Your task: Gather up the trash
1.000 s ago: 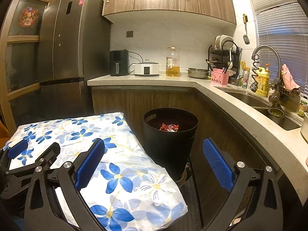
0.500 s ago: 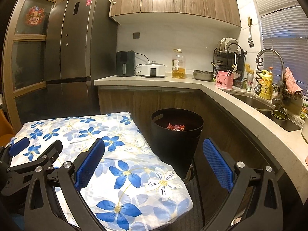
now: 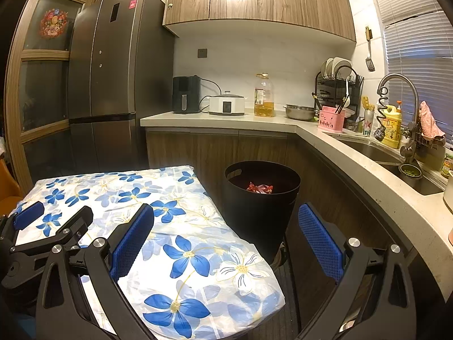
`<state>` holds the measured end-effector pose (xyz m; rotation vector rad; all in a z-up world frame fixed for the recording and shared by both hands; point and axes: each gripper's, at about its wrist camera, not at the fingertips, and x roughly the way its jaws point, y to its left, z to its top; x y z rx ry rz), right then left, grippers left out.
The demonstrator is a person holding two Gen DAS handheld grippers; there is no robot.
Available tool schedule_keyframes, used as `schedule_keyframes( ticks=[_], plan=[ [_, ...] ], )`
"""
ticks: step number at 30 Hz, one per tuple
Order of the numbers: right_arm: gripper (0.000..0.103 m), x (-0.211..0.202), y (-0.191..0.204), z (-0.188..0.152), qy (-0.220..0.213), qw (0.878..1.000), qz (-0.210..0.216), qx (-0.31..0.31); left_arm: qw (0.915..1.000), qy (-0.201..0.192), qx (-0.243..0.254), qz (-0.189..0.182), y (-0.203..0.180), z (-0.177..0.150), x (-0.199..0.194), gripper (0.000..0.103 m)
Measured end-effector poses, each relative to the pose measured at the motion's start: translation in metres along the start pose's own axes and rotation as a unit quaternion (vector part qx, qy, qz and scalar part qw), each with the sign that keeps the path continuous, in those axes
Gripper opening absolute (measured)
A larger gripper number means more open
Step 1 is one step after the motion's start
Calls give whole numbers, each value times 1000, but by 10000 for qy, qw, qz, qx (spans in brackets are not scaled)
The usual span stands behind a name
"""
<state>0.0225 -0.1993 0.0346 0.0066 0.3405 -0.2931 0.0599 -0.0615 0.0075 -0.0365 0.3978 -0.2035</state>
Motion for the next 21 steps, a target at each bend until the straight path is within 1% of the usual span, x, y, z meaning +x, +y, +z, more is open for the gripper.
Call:
schedule_keyframes(
  ticks=[21],
  plan=[
    [98,-1,-3,1,-13,10000,1,13,10000,-29,59,-26,-1,2,-3,98]
  ],
)
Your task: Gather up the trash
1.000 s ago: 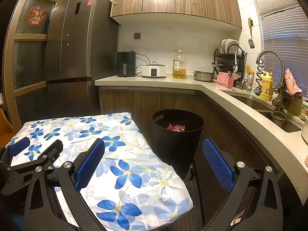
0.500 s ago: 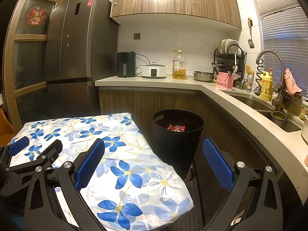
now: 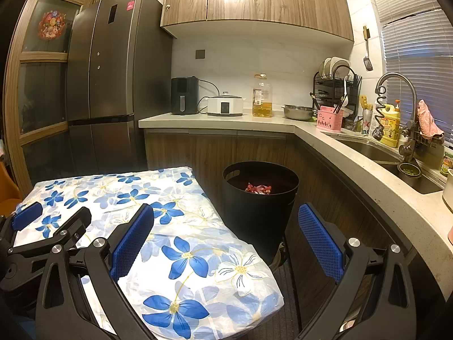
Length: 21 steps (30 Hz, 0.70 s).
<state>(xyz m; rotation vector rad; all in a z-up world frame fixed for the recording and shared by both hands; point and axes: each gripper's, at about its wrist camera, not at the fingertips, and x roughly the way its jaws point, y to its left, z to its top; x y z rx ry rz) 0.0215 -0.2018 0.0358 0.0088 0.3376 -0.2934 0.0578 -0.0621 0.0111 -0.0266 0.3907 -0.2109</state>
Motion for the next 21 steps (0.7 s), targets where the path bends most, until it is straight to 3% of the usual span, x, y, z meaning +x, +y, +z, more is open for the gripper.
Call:
schedule_keyframes(
  ticks=[21],
  plan=[
    [98,-3,0,4,-37,10000,-11,38,10000,-55,37,-10,2,5,-3,98]
  ],
)
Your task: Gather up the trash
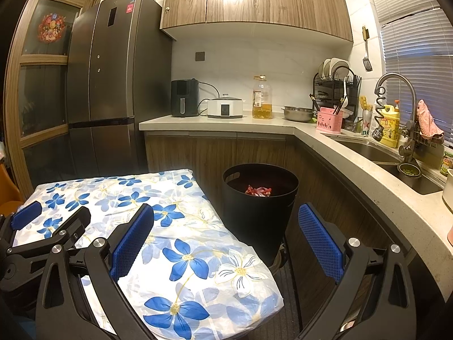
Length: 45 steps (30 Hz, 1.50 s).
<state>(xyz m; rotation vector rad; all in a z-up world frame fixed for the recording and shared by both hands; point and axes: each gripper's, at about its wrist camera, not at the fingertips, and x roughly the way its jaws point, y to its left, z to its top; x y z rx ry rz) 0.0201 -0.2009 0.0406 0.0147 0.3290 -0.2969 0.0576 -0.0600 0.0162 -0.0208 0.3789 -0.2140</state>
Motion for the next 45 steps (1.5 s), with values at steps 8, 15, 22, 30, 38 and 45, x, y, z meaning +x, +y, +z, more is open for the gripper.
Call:
schedule_keyframes(
  ticks=[8,15,22,30,38,45],
  plan=[
    [98,0,0,1,-10,10000,-4,6,10000,-22,33,2,-1,2,-1,98],
    [98,0,1,2,-18,10000,-3,10,10000,-38,56,2,-1,4,-1,98],
    [98,1,3,4,-28,10000,-6,20,10000,-51,63,-7,-3,3,-2,98],
    [98,0,3,4,-35,10000,-11,20,10000,-52,63,-8,-3,3,-3,98],
    [98,0,2,4,-36,10000,-12,19,10000,-58,65,-3,-3,3,-2,98],
    [98,1,2,6,-37,10000,-12,18,10000,-60,75,2,-4,3,-3,98]
  ],
)
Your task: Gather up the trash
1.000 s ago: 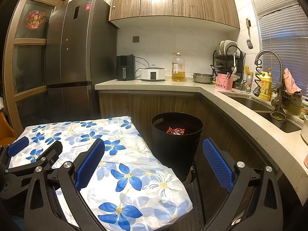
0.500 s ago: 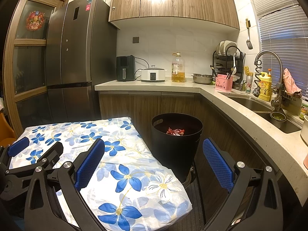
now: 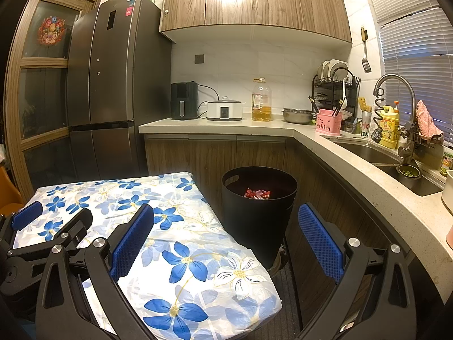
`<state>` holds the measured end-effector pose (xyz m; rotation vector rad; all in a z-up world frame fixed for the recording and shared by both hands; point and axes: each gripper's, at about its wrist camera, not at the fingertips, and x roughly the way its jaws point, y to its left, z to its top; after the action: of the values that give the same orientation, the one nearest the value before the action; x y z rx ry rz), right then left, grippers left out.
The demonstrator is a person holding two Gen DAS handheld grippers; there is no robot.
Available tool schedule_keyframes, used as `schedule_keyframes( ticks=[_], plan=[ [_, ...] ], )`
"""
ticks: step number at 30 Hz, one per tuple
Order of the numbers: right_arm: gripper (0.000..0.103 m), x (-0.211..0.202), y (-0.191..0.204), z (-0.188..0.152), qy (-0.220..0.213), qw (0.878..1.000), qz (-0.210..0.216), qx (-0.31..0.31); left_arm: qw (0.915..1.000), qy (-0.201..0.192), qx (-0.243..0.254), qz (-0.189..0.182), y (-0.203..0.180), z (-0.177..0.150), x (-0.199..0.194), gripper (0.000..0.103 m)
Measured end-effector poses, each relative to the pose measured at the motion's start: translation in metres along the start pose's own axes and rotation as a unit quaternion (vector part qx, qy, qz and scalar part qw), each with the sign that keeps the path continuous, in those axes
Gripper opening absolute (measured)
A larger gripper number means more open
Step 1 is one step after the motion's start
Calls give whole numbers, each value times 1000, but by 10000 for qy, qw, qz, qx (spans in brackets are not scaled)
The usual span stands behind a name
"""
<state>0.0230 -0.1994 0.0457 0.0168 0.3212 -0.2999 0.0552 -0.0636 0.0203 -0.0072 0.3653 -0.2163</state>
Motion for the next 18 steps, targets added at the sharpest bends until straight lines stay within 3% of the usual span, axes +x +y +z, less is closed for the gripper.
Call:
schedule_keyframes(
  ticks=[5,11,18],
  plan=[
    [98,-1,-1,-1,-5,10000,-2,4,10000,5,24,-7,-1,1,0,97],
    [98,-3,0,-1,-2,10000,-7,-3,9999,28,161,-54,-6,3,0,83],
    [98,-3,0,-2,14,10000,-15,20,9998,3,191,-61,-5,2,0,82]
  ],
)
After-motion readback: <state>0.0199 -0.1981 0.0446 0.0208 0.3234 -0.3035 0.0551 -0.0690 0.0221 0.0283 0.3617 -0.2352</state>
